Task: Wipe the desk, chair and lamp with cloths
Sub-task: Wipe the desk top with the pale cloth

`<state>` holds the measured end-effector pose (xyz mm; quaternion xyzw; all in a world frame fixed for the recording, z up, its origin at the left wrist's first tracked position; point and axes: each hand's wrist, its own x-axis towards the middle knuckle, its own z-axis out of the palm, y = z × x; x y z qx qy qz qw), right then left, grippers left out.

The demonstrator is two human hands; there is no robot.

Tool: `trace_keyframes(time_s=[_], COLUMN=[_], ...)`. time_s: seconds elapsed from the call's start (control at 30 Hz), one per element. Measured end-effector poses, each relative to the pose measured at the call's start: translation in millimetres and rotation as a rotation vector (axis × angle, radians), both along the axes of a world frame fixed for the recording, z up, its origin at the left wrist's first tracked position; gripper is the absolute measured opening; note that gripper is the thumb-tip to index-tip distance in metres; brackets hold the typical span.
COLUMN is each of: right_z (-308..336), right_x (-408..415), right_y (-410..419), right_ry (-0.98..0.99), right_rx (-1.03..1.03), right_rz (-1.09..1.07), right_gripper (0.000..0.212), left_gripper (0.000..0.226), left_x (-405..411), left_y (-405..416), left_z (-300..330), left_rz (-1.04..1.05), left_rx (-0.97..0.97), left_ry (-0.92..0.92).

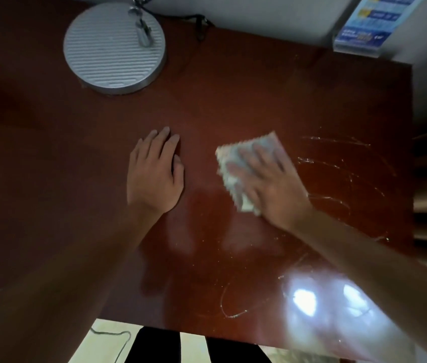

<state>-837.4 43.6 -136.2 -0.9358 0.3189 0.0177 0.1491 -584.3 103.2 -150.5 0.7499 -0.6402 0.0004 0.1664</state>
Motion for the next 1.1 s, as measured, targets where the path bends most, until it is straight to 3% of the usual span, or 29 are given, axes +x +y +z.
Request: trace_keyframes(time_s=[0.13, 0.2, 0.33, 0.4, 0.47, 0.6, 0.77, 0.9, 1.1], right_z=[1.7, 2.2, -9.9, -10.3, -11.0, -5.4, -8.6, -0.2, -0.4], right_x=[15.9, 13.0, -15.4, -24.8, -19.7, -10.6, -14.2, -14.1, 44.3], right_y=[-64.0, -44.1, 40.0, 35.2, 2.9, -53.1, 39.8, 27.1, -29.3], right_ry=[0.086, 0.116, 0.098, 0.086, 0.106, 0.159, 0.159, 0.191, 0.232], right_rx=[-0.121, -0.155, -0.168, -0.141, -0.165, -0.154, -0.211, -0.126, -0.071], right_rz=[-0.500, -0.461, -0.167, -0.112, -0.157, -0.449, -0.219, -0.155, -0.455], right_gripper=[0.049, 0.050, 0.050, 0.050, 0.049, 0.051, 0.050, 0.050, 0.051], left_gripper=[0.042, 0.041, 0.041, 0.042, 0.042, 0.041, 0.040, 0.039, 0.037], left_x=[-0.5, -0.2, -1.1, -0.7, 0.1, -1.4, 0.9, -0.1, -1.6], left_y=[1.2, 0.7, 0.2, -0.5, -1.6, -0.8, -1.2, -2.5, 0.4], left_z=[-2.5, -3.9, -3.6, -2.8, -2.4, -1.8, -2.0, -1.3, 5.0], left_rz=[-0.001, -0.002, 0.015, 0.026, 0.024, 0.014, 0.026, 0.009, 0.017], left_rx=[-0.027, -0.039, -0.052, -0.035, -0.025, -0.031, -0.021, -0.028, -0.004], left_ry=[-0.003, -0.002, -0.001, 0.010, 0.011, -0.011, -0.020, -0.002, 0.042])
